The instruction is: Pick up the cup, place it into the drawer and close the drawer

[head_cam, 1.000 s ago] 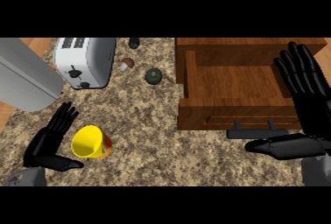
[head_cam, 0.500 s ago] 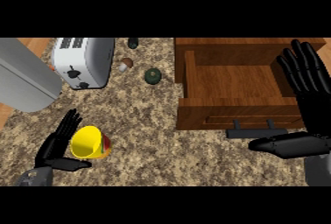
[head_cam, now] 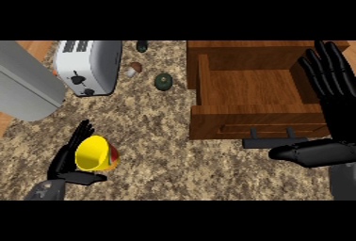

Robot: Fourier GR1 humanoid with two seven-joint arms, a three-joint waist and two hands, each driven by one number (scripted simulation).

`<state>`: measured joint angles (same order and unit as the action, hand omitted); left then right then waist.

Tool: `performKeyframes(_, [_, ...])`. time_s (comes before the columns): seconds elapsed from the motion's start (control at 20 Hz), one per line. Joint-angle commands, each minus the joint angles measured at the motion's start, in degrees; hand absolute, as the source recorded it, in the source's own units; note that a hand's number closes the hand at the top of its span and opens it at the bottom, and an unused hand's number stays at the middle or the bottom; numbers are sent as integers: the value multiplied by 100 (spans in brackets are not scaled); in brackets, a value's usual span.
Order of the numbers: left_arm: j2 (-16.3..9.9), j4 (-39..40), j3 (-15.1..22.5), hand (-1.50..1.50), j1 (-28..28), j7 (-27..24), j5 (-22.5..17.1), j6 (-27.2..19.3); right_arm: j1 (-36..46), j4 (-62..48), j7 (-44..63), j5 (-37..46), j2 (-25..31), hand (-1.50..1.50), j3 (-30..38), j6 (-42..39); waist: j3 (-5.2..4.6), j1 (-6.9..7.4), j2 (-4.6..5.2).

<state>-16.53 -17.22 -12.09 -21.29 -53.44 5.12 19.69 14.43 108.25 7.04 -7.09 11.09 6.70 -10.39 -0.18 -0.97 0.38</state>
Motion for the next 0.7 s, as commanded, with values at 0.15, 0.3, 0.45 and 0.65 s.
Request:
performKeyframes(0.15, [21, 396, 66, -150, -367, -671, 134, 397, 460, -154, 233, -22, -14, -150, 27, 142, -3, 1, 10])
performKeyframes(0.3, [288, 511, 22, -150, -392, -822, 102, 230, 276, -357, -25, -179, 221, -150, 274, -153, -9, -54, 36])
performKeyframes(0.45, [249, 534, 130, -150, -302, -889, 173, 565, 99, -54, 43, 76, -57, -150, -103, 23, -5, -29, 11])
performKeyframes(0.65, [181, 563, 91, -150, -459, -768, 55, 1208, 252, -223, 56, -108, 51, -150, 103, -39, -13, -69, 38])
